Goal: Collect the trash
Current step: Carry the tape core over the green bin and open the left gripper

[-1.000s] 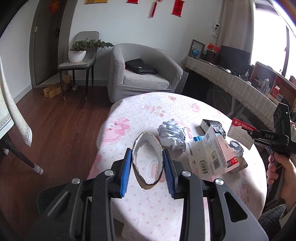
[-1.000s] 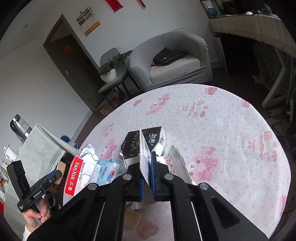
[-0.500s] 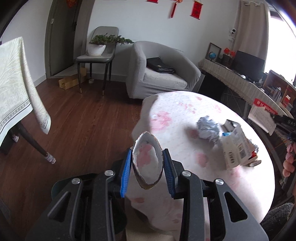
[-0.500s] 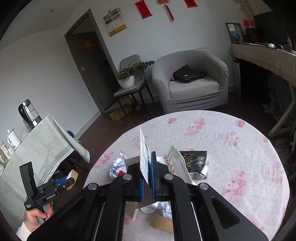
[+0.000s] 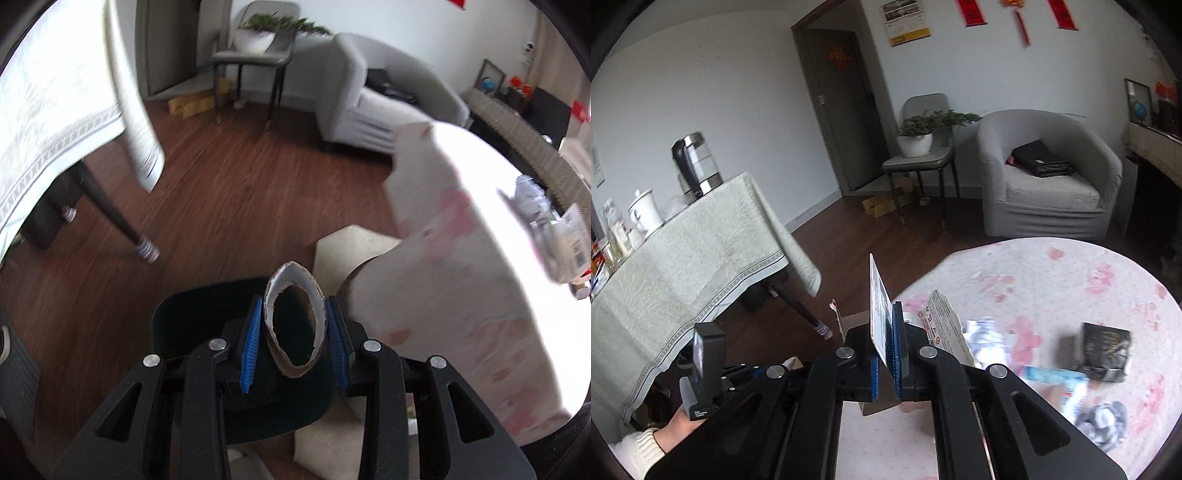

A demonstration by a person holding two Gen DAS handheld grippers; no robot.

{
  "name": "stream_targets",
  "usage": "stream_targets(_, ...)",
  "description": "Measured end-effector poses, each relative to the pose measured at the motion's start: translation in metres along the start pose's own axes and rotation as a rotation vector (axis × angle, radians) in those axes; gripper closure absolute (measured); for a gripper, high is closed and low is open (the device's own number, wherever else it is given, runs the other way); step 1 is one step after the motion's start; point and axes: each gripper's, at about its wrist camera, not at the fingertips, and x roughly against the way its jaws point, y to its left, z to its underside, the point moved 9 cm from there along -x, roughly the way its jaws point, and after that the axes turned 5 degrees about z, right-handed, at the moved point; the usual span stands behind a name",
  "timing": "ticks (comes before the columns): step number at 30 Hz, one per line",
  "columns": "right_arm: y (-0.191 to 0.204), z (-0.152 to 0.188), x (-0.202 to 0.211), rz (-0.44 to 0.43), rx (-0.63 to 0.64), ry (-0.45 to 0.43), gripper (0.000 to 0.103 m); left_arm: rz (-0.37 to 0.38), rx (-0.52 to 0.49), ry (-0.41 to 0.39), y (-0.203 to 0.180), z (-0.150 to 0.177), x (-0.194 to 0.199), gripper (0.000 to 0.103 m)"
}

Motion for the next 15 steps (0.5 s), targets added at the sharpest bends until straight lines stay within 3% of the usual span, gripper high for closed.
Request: stream_targets(15,0.138,0.038,-0.086,-0.098,0.174,0.195,0.097,-0.053,0.092,0.18,0.074,0.052,-0.025,0.067)
